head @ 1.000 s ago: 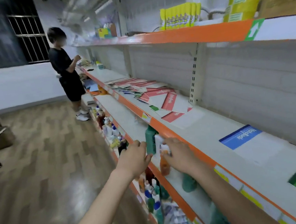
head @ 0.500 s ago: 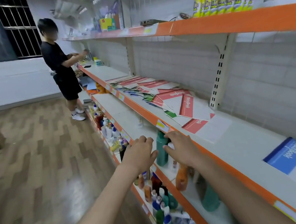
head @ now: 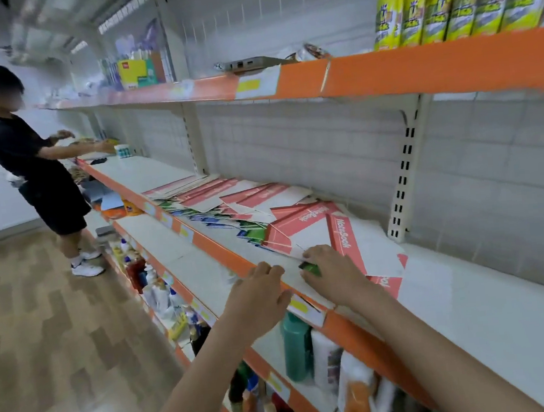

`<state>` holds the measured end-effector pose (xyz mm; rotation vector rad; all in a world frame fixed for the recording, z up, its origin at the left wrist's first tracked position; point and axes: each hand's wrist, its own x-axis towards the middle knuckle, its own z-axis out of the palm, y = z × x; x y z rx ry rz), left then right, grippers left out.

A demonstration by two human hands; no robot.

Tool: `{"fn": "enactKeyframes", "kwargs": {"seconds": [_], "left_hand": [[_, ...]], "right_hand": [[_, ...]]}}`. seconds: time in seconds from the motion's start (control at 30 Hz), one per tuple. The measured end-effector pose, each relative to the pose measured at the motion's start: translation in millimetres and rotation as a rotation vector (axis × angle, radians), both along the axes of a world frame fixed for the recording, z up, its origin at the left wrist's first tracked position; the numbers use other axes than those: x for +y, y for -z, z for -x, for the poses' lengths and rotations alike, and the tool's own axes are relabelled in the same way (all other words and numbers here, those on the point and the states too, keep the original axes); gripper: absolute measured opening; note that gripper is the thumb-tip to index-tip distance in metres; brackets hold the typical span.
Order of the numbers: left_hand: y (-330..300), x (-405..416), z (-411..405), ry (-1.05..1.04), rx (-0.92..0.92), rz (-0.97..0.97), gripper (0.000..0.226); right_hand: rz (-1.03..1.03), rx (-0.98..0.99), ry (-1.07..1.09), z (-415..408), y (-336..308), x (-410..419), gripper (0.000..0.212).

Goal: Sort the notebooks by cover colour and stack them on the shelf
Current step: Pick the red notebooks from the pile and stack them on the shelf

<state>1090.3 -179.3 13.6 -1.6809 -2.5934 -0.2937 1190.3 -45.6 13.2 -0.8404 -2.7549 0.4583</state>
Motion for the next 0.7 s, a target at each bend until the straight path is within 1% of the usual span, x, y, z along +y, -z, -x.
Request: {"fn": "enactKeyframes", "kwargs": {"seconds": [0.13, 0.33, 0.5, 0.7], "left_hand": [[1.8, 31.3, 20.9, 0.062, -0.014, -0.05, 0.048], [0.4, 89.7, 32.6, 0.16, 0.049, -0.072, 0.045], [-0.1, 135.7, 43.8, 0.277, 0.053, -0.052, 0.045], [-3.0, 180.4, 68.0, 0.402, 0.072, -0.001, 0.048]], "right_hand": [[0.006, -0.003, 0.077, 8.7, 0.5, 24.3, 0.043], [0.041, -0.02, 0.265, -4.5, 3.6, 58.0, 0.031], [0.079, 0.007, 0.377, -9.9, 8.1, 78.3, 0.039], [0.075, 0.038, 0.524, 17.1, 8.9, 93.5, 0.035]]}}
